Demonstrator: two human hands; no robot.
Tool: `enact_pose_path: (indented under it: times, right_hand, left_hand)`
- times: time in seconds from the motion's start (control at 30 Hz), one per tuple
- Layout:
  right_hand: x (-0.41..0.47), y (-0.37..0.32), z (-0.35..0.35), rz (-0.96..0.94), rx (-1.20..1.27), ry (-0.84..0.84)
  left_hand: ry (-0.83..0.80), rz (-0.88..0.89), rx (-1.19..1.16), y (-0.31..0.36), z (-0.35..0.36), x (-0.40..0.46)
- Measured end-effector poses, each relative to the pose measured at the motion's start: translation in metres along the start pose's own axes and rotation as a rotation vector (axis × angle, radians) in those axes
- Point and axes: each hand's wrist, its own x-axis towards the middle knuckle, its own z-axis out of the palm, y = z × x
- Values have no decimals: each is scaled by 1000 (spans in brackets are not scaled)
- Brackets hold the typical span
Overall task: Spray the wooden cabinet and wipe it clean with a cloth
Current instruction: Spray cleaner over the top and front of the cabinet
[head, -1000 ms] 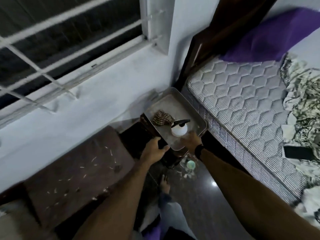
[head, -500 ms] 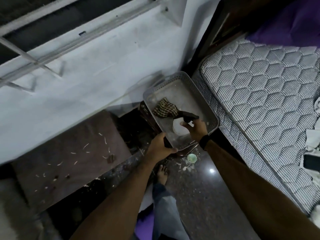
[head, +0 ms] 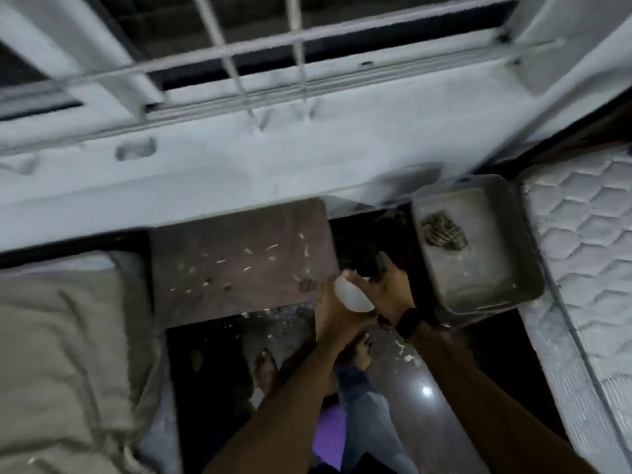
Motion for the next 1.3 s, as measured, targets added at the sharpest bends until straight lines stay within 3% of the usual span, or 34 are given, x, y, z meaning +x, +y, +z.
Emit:
enact_pose_path:
  times: [0.13, 0.33, 0.4, 0.6, 0.8, 1.07, 1.3]
  right_hand:
    - [-8, -41, 108, 85, 196, -296]
    - [-25, -72, 243, 65, 96, -643]
    - [-28, -81, 282, 150, 98, -705]
    - [-26, -95, 377, 331, 86, -727]
    - [-6, -88, 434, 273, -7, -517]
    - [7, -75, 441, 362, 11, -525]
    - [22, -53, 409, 404, -3, -433]
  left_hand:
    - [5, -156, -82, -62, -79, -22]
    - [15, -449, -157, -150, -167, -42]
    - [9, -514, -191, -186, -193, -41]
    - [1, -553, -298, -258, -245, -20]
    - [-2, -463, -366, -290, -269, 3]
    - [-74, -499, -383, -309, -261, 20]
    - [-144, -470, -398, -292, -227, 31]
